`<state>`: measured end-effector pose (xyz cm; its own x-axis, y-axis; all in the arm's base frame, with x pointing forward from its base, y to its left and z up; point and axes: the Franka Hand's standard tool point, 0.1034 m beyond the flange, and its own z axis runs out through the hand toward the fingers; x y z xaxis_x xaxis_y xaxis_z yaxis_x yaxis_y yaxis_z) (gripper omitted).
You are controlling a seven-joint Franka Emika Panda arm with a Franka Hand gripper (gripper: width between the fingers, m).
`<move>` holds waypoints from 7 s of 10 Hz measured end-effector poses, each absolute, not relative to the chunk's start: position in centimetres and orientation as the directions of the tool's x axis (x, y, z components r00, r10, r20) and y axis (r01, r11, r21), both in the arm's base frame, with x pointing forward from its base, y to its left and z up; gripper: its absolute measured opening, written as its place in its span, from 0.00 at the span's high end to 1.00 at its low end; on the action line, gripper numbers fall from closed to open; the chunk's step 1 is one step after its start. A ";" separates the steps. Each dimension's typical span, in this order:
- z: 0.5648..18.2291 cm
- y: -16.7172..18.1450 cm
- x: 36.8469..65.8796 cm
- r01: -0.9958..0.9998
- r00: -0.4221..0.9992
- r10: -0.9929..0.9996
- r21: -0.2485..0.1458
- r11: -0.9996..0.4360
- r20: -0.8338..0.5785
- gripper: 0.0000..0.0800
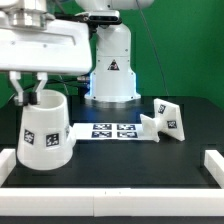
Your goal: Assemble lamp
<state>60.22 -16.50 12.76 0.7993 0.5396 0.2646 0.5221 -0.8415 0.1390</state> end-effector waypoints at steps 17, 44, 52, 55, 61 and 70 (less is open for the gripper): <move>9.6 -14.6 59.9 0.500 0.824 0.507 0.096 -0.860 0.251 0.13; 10.1 0.7 51.0 -0.373 0.924 -0.356 -0.128 -0.919 -0.136 0.13; 7.4 1.0 46.3 -0.820 0.565 -0.754 -0.125 -0.558 -0.336 0.13; 7.2 0.9 45.7 -0.822 0.559 -0.738 -0.130 -0.555 -0.379 0.13; 6.3 3.8 40.0 -0.874 0.349 -0.440 -0.118 -0.471 -0.828 0.13; 3.8 4.6 38.4 -0.905 0.191 -0.332 -0.035 -0.425 -0.924 0.13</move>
Offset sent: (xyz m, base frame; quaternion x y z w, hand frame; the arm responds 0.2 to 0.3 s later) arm 0.0092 0.0238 -0.0214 0.0189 0.0151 0.0238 0.9994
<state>38.38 4.59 3.79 0.1914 -0.3316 -0.9238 -0.9047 -0.4246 -0.0351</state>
